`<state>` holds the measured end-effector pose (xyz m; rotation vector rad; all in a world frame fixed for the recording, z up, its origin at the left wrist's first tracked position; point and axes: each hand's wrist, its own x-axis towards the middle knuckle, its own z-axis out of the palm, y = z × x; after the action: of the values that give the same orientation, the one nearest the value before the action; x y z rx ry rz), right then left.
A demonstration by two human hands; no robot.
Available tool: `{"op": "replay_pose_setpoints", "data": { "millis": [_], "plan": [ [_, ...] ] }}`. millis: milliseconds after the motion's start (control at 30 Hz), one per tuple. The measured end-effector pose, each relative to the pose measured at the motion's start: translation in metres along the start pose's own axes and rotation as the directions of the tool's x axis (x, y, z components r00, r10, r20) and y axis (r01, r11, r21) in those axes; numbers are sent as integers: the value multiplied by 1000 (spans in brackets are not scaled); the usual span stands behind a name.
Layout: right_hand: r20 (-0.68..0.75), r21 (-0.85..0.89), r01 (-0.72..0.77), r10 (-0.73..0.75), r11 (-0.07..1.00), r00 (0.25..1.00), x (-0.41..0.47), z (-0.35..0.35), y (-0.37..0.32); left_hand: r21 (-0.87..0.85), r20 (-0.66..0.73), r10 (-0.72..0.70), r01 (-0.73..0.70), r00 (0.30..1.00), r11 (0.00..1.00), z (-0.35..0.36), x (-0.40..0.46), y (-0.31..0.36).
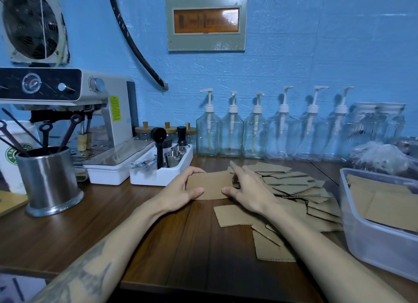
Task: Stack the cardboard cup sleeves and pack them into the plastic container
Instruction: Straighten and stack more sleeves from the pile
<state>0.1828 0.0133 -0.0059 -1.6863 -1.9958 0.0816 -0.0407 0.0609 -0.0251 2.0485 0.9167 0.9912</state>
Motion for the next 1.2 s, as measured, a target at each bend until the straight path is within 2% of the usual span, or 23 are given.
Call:
{"op": "replay_pose_setpoints", "data": {
  "millis": [67, 167, 333, 467, 567, 667, 800, 900, 1067, 1200],
  "plan": [
    [-13, 18, 59, -58, 998, 998, 1, -2, 3, -7, -2, 9, -9, 1000, 1000, 0, 0, 0],
    [5, -74, 160, -160, 984, 987, 4, 3, 6, -28, -19, 28, -29, 999, 999, 0, 1, -2],
    [1, -62, 204, -204, 977, 979, 6, 4, 7, 45, 9, 25, -25, 1000, 999, 0, 3, -4],
    [18, -10, 212, -211, 977, 977, 4, -4, 8, 29, -5, 8, -8, 1000, 1000, 0, 3, -2],
    [53, 56, 110, -113, 992, 992, -2, -15, 10, 36, -27, 2, -1, 1000, 999, 0, 2, -2],
    [90, 44, 36, -40, 998, 995, -8, -29, 13, 30, -43, -19, 20, 999, 999, -4, 1, -3],
    [315, 134, 46, -87, 990, 945, -17, -38, 10, 44, -52, -39, 41, 998, 998, -7, 3, -8],
    [416, 57, 91, -107, 994, 903, -20, -35, 5, 51, -48, -37, 39, 998, 998, -6, 3, -8],
    [419, -18, 126, -107, 992, 902, -21, -34, 0, 57, -45, -38, 40, 998, 998, -5, 3, -9],
    [349, -39, 160, -137, 986, 927, -24, -33, -6, 76, -35, -26, 28, 999, 997, -3, 4, -8]
  ]
}}
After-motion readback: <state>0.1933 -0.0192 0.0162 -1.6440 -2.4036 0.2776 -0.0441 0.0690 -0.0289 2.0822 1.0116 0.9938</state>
